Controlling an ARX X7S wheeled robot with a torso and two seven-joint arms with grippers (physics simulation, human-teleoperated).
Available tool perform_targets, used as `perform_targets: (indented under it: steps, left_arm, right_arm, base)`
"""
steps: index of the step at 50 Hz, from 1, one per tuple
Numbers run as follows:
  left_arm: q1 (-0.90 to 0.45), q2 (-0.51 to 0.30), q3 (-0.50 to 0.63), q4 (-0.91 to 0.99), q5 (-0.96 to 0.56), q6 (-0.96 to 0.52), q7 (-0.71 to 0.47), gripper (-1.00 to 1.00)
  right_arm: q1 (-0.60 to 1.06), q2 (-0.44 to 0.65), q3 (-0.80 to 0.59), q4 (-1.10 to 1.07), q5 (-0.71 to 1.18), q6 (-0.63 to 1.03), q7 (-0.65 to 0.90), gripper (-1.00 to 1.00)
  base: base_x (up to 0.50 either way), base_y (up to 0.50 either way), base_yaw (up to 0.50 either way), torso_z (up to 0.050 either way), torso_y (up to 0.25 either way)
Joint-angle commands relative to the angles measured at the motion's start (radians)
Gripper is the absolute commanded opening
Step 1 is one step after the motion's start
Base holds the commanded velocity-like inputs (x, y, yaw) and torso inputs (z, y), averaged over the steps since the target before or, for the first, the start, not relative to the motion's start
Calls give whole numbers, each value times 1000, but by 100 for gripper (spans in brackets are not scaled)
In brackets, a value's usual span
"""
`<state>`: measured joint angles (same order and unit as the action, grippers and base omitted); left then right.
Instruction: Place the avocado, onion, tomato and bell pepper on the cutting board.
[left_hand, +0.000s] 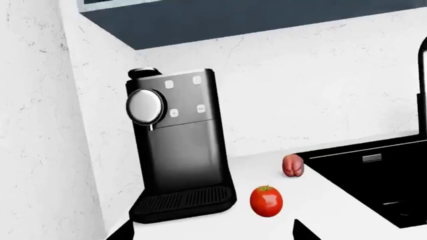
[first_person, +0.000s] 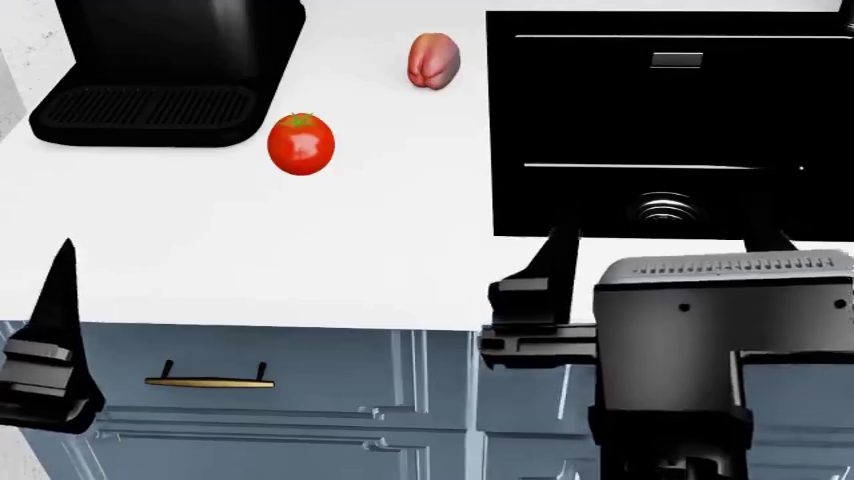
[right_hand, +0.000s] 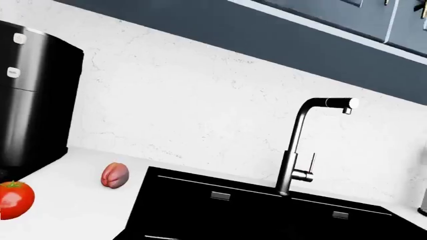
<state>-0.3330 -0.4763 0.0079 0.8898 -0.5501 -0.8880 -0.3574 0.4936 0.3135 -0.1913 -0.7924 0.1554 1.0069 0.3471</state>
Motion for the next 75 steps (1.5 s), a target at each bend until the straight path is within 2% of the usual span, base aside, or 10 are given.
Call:
perform_targets:
  steps: [1, 5, 13, 24, 28, 30, 34, 40, 46, 75]
  left_arm:
    - [-227, -55, -68, 28, -121, -216, -26, 100]
    - [-292, -74, -113, 2, -174, -282, -19, 100]
    - [-411, -118, -96, -109, -135, -297, -20, 100]
    - [-576, -127, -114, -220, -210, -425, 0, 100]
    - [-676, -130, -118, -267, -240, -477, 9, 100]
    - [-718, -172, -49, -278, -204, -450, 27, 100]
    - [-772, -163, -57, -309, -222, -471, 34, 100]
    - [-795, -147, -106, -310, -260, -509, 22, 100]
    - [-796, -138, -127, -306, -280, -523, 14, 100]
    - [-783, -148, -124, -299, -325, -520, 12, 100]
  right_arm:
    - [266, 69, -1, -24, 32, 224, -64, 100]
    - [382, 90, 19, -6, 63, 301, -113, 100]
    - [586, 99, 41, 143, 115, 330, -208, 100]
    - [696, 90, 44, 336, 128, 329, -248, 100]
    - [750, 83, 41, 387, 135, 339, -261, 100]
    - [781, 81, 37, 408, 136, 351, -265, 100]
    - [823, 91, 9, 438, 133, 359, -271, 100]
    - [867, 93, -1, 476, 130, 356, -276, 100]
    - [829, 92, 10, 449, 137, 360, -271, 100]
    - [820, 92, -19, 472, 153, 332, -287, 100]
  base:
    - [0, 0, 0, 0, 0]
    - [0, 0, 0, 0, 0]
    - [0, 0, 0, 0, 0]
    - [0, 0, 0, 0, 0]
    - [0, 0, 0, 0, 0]
    - [0, 0, 0, 0, 0]
    - [0, 0, 0, 0, 0]
    - [14, 0, 0, 0, 0]
    - [220, 0, 0, 0, 0]
    - [378, 0, 0, 0, 0]
